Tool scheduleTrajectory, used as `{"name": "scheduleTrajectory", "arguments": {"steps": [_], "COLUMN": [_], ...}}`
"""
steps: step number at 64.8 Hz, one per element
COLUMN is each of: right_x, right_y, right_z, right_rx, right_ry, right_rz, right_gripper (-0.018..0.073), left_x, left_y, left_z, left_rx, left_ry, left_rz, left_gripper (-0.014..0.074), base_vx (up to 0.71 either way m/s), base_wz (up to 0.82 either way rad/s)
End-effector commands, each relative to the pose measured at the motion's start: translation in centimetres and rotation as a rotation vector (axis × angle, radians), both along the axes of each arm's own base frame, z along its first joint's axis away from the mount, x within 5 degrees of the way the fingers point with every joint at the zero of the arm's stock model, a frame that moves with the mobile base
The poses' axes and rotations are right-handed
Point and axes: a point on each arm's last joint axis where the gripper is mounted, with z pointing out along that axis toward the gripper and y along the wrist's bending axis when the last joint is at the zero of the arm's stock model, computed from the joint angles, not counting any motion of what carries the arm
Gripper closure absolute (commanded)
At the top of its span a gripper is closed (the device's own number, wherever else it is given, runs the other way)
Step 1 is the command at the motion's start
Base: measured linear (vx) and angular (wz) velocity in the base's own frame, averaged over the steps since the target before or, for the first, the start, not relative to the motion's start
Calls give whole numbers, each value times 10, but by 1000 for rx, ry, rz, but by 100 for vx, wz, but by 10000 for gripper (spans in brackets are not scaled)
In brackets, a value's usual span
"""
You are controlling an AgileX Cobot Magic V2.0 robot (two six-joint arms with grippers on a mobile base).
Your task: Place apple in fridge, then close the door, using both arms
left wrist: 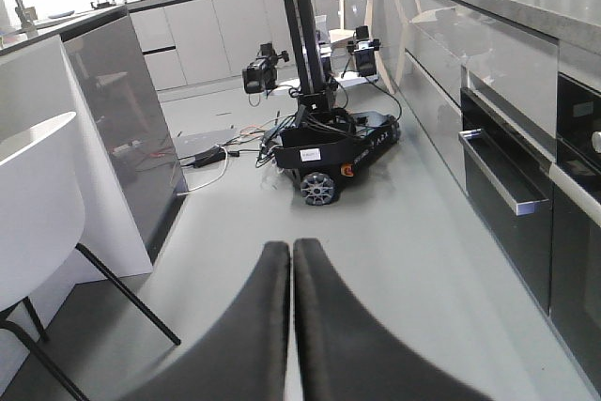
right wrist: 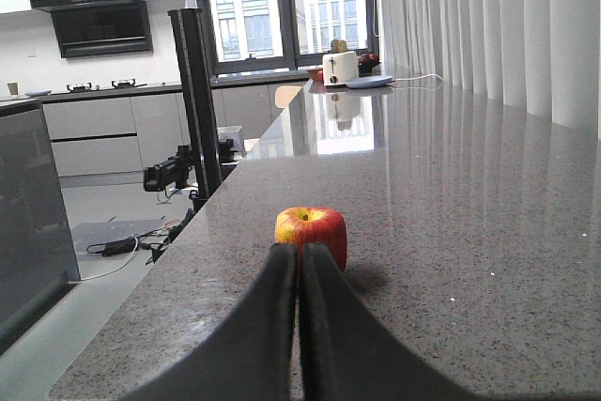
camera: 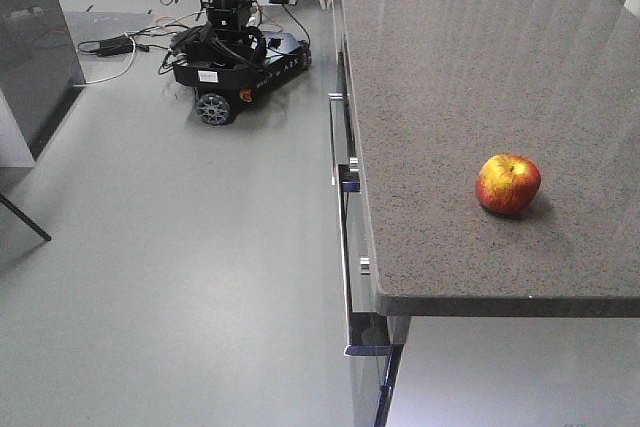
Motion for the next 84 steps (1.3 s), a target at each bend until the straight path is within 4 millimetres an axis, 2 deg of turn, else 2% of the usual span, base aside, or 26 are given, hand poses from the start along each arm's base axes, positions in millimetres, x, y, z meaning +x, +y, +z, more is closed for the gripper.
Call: {"name": "scheduleTrajectory", "arguments": {"steps": [1, 61, 71, 77, 84], "right_x": [-2, -2, -2, -3, -7], "right_y": [0, 0, -1, -1, -1], "right_z": [7, 9, 10, 14, 34], "right_rx": [-8, -2, 92, 182, 175], "right_ry": [-82, -108, -112, -117, -95], "right_rz": [-1, 1, 8, 18, 26], "right_gripper": [561, 561, 561, 561, 561], "left_x": [0, 0, 0, 0, 0], "left_y": [0, 0, 0, 0, 0], "left_z": [0, 0, 0, 0, 0], "left_rx": [-8, -8, -8, -8, -8], "left_ry": [-72, -72, -72, -72, -72], "left_rz": [-3, -3, -3, -3, -3], "left_gripper": [602, 602, 602, 602, 602], "base_vx": [0, 0, 0, 0, 0], "base_wz": [0, 0, 0, 0, 0]}}
